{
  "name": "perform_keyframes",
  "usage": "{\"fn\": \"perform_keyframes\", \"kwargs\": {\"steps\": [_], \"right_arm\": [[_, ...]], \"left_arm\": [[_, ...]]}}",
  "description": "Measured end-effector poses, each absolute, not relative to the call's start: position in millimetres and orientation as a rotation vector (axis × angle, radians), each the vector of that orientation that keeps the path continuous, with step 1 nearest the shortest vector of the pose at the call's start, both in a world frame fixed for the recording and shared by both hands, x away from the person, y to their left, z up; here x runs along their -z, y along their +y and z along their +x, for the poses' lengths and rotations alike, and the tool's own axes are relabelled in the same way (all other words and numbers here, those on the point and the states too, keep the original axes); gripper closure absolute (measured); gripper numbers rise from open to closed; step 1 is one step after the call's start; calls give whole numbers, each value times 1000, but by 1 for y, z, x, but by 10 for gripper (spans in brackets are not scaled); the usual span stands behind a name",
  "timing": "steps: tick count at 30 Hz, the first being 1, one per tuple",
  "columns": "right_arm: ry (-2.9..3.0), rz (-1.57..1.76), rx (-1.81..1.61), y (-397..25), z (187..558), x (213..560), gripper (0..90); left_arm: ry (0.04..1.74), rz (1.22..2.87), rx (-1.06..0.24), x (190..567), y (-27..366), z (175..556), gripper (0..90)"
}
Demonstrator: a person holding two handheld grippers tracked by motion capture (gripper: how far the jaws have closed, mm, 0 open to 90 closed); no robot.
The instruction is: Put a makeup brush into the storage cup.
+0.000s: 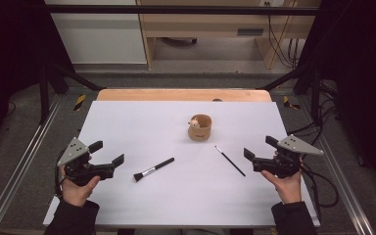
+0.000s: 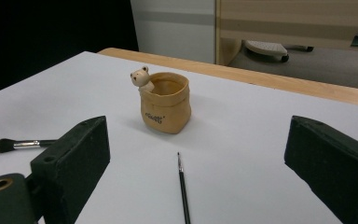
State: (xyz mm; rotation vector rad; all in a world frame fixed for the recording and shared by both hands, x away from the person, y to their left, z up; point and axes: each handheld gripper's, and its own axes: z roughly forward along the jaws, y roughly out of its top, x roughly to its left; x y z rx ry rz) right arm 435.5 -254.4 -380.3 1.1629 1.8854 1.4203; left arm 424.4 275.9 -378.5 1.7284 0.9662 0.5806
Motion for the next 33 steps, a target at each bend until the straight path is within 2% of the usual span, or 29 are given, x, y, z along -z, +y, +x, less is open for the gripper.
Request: {"fn": "perform_keyframes", "kwargs": {"steps": [24,33], "right_arm": [[1935,1137,-1371,-248,440,376,85],[1989,1142,-1311,-239,446,379,116]], "left_arm": [[956,1780,-588,388,269,427,71],[955,1795,-580,392,266,429,71]]}}
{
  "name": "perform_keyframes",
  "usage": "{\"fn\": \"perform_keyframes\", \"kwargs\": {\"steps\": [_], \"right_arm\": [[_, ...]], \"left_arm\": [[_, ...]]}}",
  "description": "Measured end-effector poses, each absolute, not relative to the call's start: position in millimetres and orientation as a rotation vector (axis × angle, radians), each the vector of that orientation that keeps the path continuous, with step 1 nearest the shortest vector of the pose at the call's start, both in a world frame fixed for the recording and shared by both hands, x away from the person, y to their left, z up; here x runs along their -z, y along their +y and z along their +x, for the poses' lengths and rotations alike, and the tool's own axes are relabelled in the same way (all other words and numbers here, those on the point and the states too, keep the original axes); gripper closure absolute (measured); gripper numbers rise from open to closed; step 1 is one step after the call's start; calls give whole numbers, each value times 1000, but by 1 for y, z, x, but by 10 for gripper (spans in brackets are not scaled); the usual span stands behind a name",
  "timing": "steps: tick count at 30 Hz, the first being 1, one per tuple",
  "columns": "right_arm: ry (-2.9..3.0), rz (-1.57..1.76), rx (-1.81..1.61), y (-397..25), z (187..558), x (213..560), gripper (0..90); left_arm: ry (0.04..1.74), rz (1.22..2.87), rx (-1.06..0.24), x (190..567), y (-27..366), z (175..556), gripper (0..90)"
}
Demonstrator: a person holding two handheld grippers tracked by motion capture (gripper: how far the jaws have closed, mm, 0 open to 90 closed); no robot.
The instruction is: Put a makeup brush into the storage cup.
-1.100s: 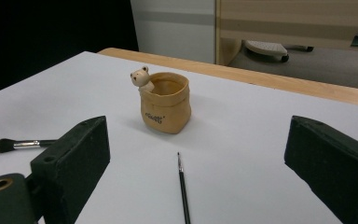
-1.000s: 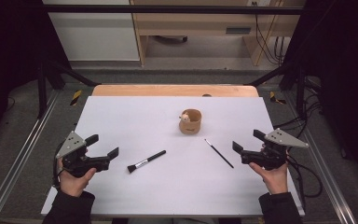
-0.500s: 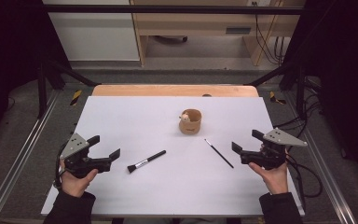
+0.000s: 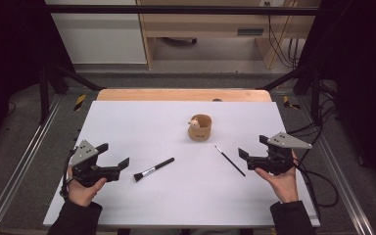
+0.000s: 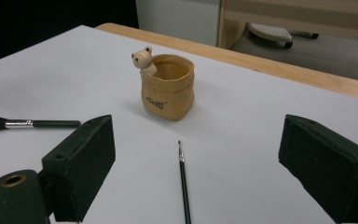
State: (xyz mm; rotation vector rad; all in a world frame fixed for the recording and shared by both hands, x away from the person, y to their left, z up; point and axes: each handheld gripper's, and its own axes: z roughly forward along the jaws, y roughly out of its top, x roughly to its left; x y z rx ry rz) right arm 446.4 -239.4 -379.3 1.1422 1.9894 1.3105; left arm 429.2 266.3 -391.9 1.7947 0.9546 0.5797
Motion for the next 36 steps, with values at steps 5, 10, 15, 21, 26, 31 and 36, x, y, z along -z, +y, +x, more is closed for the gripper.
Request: {"fn": "perform_keyframes", "kwargs": {"steps": [5,10,15,21,26,31,36], "right_arm": [[2038,1152,-1263,-231,454,383,138],[2081,1159,-1220,-222,463,387,163],[2114,1163,-1183,-214,471,390,193],[2138,1185,-1126,-211,479,396,246],[2176,1200,-1072,-207,485,403,282],[2226,1202,-1005,-203,491,411,330],[2269,1205,-952,-199,496,418,362]], "left_arm": [[955,1800,-576,393,265,430,71],[955,1813,-576,394,264,430,71],[952,1822,-573,395,263,431,72],[954,1827,-569,397,261,432,73],[950,1837,-567,398,260,432,74],[952,1836,-567,399,259,433,74],[949,1848,-566,399,260,433,75]]}}
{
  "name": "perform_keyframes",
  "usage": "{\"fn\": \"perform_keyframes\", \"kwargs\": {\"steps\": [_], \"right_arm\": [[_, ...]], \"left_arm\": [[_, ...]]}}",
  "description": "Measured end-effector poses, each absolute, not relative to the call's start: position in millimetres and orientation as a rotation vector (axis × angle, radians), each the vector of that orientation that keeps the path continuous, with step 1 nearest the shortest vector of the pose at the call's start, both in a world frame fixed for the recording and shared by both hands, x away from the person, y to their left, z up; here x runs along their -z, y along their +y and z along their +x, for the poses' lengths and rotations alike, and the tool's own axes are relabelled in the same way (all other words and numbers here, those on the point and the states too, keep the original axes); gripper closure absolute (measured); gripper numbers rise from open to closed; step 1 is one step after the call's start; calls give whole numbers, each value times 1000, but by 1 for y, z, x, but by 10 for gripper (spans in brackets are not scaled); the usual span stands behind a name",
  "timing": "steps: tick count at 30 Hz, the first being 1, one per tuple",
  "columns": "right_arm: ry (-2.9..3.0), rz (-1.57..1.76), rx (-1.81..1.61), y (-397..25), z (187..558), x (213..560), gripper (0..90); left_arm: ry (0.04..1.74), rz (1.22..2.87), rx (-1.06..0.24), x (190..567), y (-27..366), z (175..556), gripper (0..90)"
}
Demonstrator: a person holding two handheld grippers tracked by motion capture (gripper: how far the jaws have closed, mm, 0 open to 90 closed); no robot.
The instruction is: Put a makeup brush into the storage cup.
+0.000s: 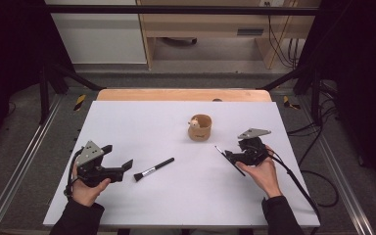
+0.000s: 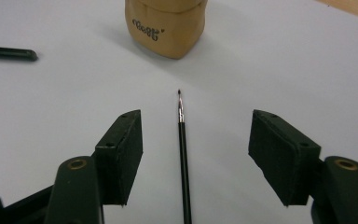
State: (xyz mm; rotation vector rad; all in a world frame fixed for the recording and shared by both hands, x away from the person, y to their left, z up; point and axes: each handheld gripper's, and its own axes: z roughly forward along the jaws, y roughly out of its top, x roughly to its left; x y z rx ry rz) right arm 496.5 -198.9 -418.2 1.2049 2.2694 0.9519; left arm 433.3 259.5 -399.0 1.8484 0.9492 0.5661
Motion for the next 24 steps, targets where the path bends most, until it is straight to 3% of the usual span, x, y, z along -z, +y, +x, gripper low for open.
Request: {"fn": "perform_keyframes", "kwargs": {"steps": [24], "right_arm": [[2477,1218,-731,-177,525,440,574]], "left_arm": [[958,1856,-563,401,259,435,78]]}}
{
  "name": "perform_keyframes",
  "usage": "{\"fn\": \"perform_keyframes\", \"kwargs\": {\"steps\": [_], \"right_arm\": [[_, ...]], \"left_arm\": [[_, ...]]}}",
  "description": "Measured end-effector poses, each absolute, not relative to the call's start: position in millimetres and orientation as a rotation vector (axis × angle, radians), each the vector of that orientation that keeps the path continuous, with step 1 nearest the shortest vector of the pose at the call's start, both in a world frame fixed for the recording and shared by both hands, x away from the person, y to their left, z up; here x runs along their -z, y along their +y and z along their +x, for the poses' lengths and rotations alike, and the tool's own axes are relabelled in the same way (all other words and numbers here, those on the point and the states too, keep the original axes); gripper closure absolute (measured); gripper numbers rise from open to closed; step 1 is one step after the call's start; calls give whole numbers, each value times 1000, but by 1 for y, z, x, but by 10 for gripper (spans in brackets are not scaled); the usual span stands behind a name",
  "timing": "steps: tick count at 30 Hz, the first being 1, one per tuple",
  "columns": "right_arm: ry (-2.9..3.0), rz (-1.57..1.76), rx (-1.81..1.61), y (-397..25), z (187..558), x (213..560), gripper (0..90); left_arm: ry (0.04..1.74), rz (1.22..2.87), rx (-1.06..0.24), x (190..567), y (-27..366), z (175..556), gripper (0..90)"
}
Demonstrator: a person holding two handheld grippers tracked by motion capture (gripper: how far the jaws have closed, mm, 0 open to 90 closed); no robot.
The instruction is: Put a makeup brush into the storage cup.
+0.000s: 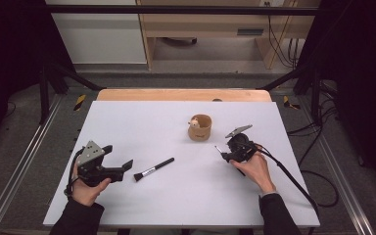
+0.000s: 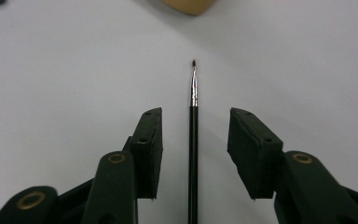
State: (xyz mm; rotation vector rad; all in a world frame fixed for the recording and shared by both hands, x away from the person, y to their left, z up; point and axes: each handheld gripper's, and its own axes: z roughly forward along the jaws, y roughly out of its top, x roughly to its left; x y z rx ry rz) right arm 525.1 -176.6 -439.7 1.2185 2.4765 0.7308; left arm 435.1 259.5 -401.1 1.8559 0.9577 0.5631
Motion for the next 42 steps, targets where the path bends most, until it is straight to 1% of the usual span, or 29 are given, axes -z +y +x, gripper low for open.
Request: {"fn": "perform_keyframes", "kwargs": {"steps": [10,22,29,39,42], "right_arm": [[2513,1226,-653,-176,528,452,691],[2534,1242,-653,-182,531,457,779],[2558,1246,-668,-182,531,457,846],[2571,1208,-671,-183,532,457,851],[2570,1208,-671,-183,532,457,839]], "left_arm": [[955,1853,-560,400,260,435,80],[956,1860,-557,401,259,435,80],[955,1861,-557,401,259,435,80],[952,1868,-557,401,259,435,81],[951,1870,-557,401,259,435,81]]}}
